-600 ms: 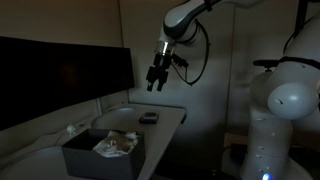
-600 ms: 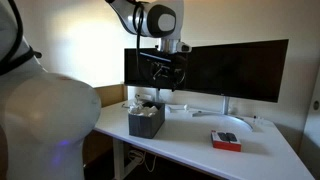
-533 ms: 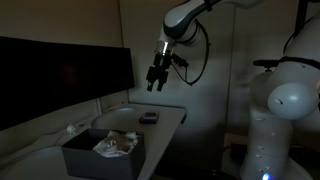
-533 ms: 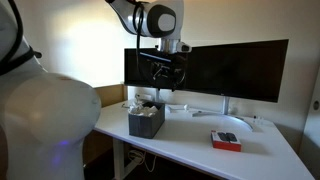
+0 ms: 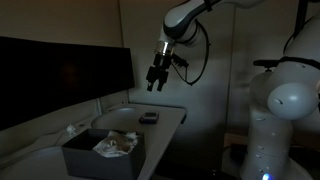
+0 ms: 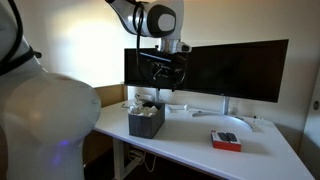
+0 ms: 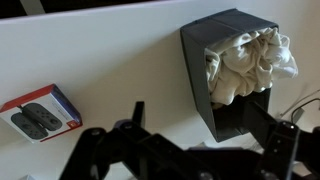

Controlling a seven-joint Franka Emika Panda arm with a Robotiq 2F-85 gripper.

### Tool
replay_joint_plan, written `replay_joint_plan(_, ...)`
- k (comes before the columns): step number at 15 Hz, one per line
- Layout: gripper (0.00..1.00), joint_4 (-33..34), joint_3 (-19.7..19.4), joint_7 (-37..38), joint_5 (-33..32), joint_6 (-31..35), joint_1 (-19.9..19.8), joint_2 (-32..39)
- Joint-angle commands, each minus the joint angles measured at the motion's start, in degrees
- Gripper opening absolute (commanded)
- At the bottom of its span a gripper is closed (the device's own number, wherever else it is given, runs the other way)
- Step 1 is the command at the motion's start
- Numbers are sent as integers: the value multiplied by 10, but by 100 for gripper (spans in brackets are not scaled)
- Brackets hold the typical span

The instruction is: Remove the clothes from the gray box

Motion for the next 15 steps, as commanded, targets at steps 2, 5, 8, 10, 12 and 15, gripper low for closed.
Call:
replay_joint_plan(2, 100, 50, 16, -7, 14, -1, 7, 57)
replay_joint_plan(5, 100, 132, 27, -71, 44, 4, 63, 148)
replay_joint_plan(8, 100, 224, 52, -122, 39, -7, 81, 246)
replay_joint_plan(10, 100, 281, 77, -138, 5, -18, 72, 307)
replay_joint_plan(12, 100, 332, 96, -147, -38, -34, 59, 369)
replay_joint_plan(15, 100, 381, 124, -198, -30, -40, 46, 432)
